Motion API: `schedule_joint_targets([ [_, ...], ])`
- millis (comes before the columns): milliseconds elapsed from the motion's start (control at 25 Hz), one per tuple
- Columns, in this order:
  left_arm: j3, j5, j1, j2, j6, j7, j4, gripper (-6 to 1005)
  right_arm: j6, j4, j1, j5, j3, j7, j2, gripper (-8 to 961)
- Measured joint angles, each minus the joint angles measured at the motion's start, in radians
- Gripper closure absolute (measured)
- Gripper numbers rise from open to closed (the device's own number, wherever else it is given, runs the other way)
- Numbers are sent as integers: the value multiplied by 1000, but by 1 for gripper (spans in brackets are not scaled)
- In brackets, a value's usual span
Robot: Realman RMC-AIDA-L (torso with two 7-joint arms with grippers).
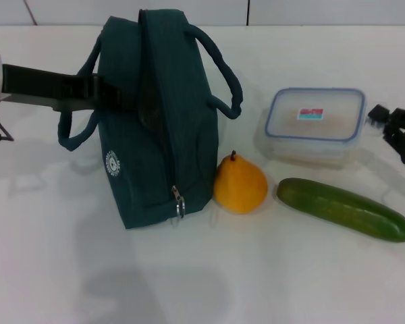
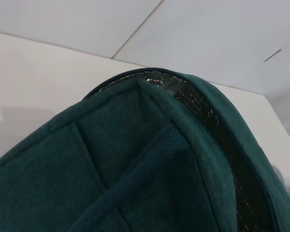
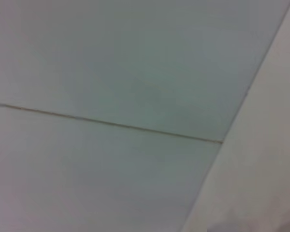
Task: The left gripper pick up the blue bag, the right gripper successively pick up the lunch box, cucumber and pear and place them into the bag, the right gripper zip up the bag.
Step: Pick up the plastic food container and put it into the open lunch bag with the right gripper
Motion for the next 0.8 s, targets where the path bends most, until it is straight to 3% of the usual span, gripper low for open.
schedule_joint_targets([
  [320, 0, -32, 6, 0, 0, 5, 0, 957, -65, 6, -39, 90, 1, 1, -13, 859],
  [800, 0, -54, 7, 0, 2, 14, 0, 957, -179, 9, -88, 200, 15, 5, -5, 858],
])
